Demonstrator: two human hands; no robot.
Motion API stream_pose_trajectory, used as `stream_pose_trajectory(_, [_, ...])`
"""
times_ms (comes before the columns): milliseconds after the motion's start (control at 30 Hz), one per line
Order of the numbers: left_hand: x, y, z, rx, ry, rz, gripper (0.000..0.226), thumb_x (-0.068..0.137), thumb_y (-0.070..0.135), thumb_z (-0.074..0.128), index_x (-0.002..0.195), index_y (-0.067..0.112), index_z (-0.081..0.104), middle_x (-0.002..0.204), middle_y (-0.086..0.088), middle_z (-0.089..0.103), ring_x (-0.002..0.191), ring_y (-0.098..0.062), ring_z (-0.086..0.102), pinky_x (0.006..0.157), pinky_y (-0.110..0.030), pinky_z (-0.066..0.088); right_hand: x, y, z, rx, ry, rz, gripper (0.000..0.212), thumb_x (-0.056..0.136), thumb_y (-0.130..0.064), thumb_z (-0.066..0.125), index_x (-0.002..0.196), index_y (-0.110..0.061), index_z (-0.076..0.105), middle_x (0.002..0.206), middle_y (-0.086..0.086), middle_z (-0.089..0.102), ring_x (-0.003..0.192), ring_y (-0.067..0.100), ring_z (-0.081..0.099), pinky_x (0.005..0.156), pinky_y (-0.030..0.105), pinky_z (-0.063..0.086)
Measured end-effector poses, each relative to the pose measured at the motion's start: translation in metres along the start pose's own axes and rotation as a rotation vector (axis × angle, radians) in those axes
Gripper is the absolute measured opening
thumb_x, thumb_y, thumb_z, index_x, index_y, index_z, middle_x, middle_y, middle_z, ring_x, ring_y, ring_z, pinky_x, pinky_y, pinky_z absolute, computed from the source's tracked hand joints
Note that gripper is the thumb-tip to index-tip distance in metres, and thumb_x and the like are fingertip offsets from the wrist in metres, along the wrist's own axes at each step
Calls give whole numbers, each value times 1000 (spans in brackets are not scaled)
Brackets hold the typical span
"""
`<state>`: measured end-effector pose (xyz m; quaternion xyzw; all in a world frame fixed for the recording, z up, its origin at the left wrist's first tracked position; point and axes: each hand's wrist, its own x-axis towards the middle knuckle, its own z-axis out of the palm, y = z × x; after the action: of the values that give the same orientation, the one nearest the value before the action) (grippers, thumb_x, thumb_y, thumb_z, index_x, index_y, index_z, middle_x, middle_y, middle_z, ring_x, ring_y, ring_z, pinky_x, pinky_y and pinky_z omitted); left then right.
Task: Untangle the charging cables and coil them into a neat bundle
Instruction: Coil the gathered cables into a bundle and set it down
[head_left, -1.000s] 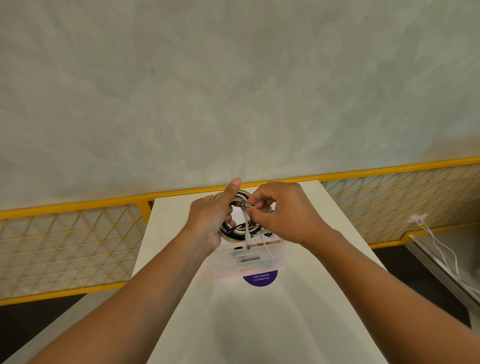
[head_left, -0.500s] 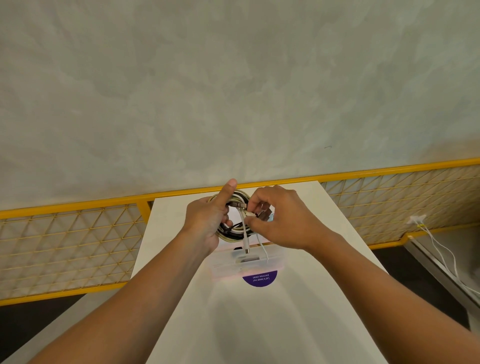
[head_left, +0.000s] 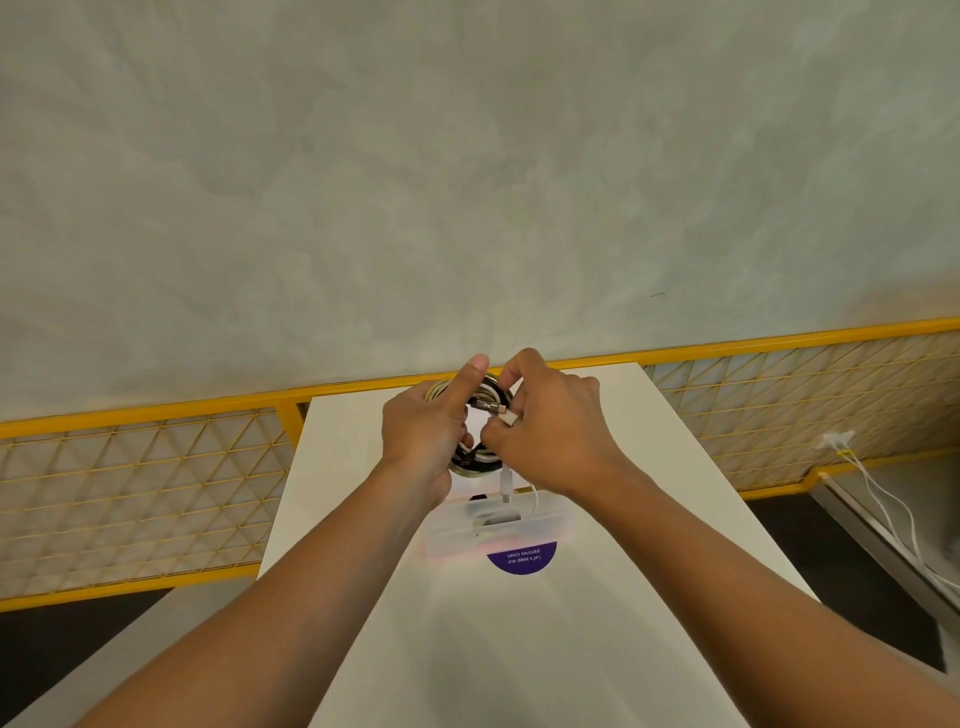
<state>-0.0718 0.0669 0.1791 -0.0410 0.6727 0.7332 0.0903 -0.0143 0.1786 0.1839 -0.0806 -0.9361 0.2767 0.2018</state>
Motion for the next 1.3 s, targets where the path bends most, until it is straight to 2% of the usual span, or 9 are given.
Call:
stream_pose_trajectory(67, [-1, 1, 0, -15, 17, 1, 40, 74, 48, 83, 85, 12, 72, 61, 1, 54, 51, -16, 43, 54, -30, 45, 0, -1, -2, 36, -25, 13, 34, 82, -28, 68, 111, -26, 50, 82, -8, 68, 85, 15, 63, 95, 38, 34])
stream_pose_trajectory(167, [0, 2, 0, -5, 19, -17, 40, 74, 48, 83, 74, 12, 67, 61, -3, 51, 46, -17, 41, 53, -29, 44, 0, 1, -4, -44, -14, 20, 32, 82, -31, 67, 111, -27, 54, 83, -10, 67, 88, 13, 62, 95, 38, 33])
stream_pose_trajectory(300, [-1, 3, 0, 4, 3, -33, 44, 72, 50, 84, 75, 10, 65, 61, -4, 48, 44, -17, 42, 53, -29, 43, 2, 2, -4, -183, 9, 35, 14, 83, -36, 63, 91, -25, 65, 78, -10, 67, 83, 16, 61, 85, 36, 31])
stream_pose_trajectory(367, [-1, 2, 0, 8, -6, -31, 45, 71, 50, 84, 73, 10, 64, 60, -3, 47, 48, -19, 42, 58, -32, 44, 2, 1, -5, -229, -11, 56, 15, 85, -38, 61, 84, -25, 68, 74, -8, 66, 80, 17, 60, 81, 35, 27])
stream_pose_trajectory(733, [-1, 4, 2, -63, 22, -28, 42, 68, 43, 89, 78, 8, 68, 60, -2, 47, 45, -16, 41, 62, -34, 46, 3, 3, -8, -297, 11, -11, 17, 85, -39, 56, 79, -24, 62, 77, -6, 64, 88, 20, 53, 83, 39, 31])
stream_pose_trajectory(933, [-1, 4, -3, -121, -61, -101, 34, 69, 35, 90, 76, 9, 68, 55, -1, 50, 48, -15, 42, 58, -30, 50, 2, 10, -10, -211, -4, 16, 17, 85, -40, 60, 78, -24, 63, 70, -8, 60, 79, 16, 55, 83, 38, 31])
stream_pose_trajectory(1033, [-2, 8, -8, -169, -154, -139, 33, 72, 30, 88, 86, 6, 71, 59, -1, 57, 49, -14, 48, 53, -27, 51, 3, 14, -13, -168, -12, 43, 20, 86, -40, 61, 80, -22, 66, 69, -7, 61, 77, 18, 57, 85, 38, 32])
stream_pose_trajectory(1167, [-1, 10, -12, -140, -248, -137, 38, 79, 30, 83, 102, 3, 69, 64, -3, 57, 48, -15, 50, 57, -29, 52, 5, 18, -13, -179, 6, 35, 21, 90, -43, 60, 84, -24, 65, 73, -7, 63, 82, 18, 58, 85, 38, 31])
stream_pose_trajectory(1300, [-1, 13, -8, -62, -286, -117, 22, 92, 28, 71, 95, 10, 60, 60, -2, 51, 48, -14, 44, 49, -25, 47, 5, 21, -8, -315, 88, -86, 20, 91, -48, 56, 89, -30, 64, 78, -8, 66, 93, 18, 52, 78, 38, 23])
